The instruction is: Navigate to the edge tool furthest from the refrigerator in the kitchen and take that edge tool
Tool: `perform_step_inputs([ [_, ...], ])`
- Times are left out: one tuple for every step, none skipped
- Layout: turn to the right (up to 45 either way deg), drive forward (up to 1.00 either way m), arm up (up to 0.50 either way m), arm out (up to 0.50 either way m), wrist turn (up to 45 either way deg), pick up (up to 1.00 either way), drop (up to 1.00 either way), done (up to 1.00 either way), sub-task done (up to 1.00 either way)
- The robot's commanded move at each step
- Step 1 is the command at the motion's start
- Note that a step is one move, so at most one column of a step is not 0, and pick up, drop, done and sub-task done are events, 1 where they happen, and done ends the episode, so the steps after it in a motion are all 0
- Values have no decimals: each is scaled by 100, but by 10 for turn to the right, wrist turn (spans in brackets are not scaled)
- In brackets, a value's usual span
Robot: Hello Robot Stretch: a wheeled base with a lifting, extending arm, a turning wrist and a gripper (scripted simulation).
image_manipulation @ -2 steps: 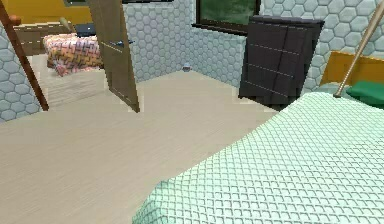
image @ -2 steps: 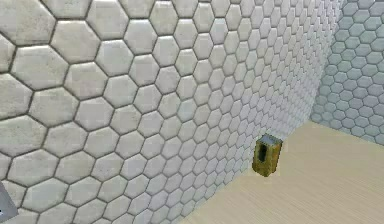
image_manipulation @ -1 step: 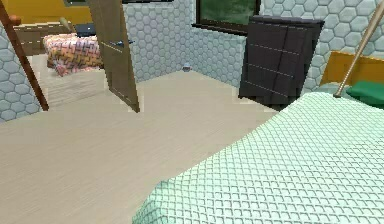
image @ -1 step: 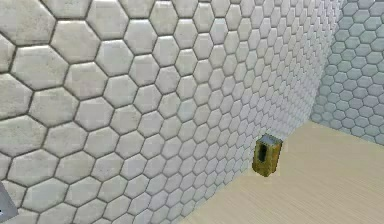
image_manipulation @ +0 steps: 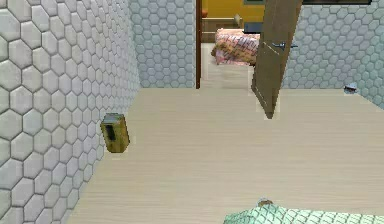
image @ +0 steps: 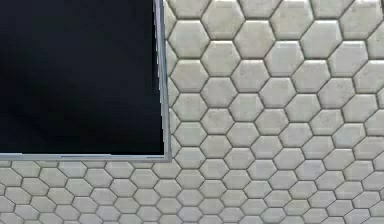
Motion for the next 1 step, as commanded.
perform_step_inputs([
  [0,20,0,0,0,0,0,0,0],
])
